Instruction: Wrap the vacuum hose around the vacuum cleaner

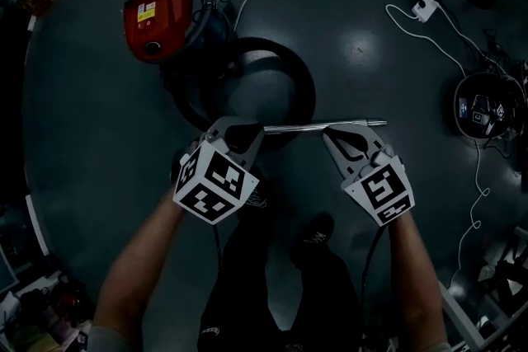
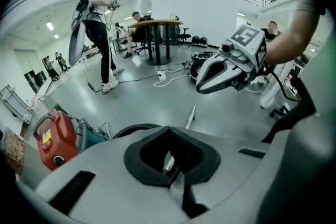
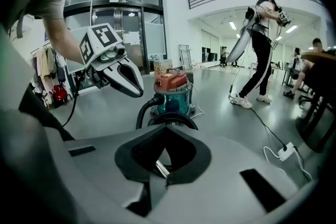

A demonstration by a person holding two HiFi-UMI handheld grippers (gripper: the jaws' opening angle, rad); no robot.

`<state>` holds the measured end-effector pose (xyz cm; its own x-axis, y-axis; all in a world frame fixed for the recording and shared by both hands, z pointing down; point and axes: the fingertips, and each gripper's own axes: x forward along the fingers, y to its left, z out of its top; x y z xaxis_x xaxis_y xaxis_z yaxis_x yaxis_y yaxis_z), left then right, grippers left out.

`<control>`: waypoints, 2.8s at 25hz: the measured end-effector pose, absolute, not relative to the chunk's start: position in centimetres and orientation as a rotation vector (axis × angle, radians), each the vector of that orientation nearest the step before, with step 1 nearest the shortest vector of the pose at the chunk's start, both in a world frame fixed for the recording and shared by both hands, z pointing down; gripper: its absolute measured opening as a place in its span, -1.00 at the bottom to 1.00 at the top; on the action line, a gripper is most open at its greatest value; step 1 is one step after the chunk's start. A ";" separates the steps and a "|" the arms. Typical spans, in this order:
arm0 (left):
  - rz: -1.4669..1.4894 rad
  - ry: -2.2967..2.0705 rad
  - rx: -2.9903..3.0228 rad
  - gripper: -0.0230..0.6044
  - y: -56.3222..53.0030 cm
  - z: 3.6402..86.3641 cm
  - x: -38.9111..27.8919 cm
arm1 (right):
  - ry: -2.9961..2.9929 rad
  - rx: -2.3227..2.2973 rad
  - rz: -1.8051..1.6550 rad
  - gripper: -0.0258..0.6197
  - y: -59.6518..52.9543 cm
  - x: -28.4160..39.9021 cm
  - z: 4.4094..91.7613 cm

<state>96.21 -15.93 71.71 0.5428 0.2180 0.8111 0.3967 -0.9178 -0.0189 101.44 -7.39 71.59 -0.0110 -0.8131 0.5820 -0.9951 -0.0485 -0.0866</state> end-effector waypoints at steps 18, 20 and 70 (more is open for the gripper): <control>-1.115 -0.389 -2.903 -0.90 -4.3 45.0 90.1 | -1.941 2.178 0.733 -0.91 0.8 93.0 44.2; -1.079 -0.375 -2.939 -0.90 -3.4 43.1 89.3 | -1.946 2.213 0.724 -0.91 1.4 92.1 41.9; -0.354 -0.454 -3.089 -0.90 -9.3 15.2 72.4 | -1.840 2.558 0.168 -0.91 -6.5 73.0 12.9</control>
<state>72.37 -9.27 15.16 0.9329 0.2840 0.2214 0.2839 -0.9583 0.0329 73.02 -6.51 12.93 0.3142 -0.9461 0.0785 -0.9446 -0.3198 -0.0733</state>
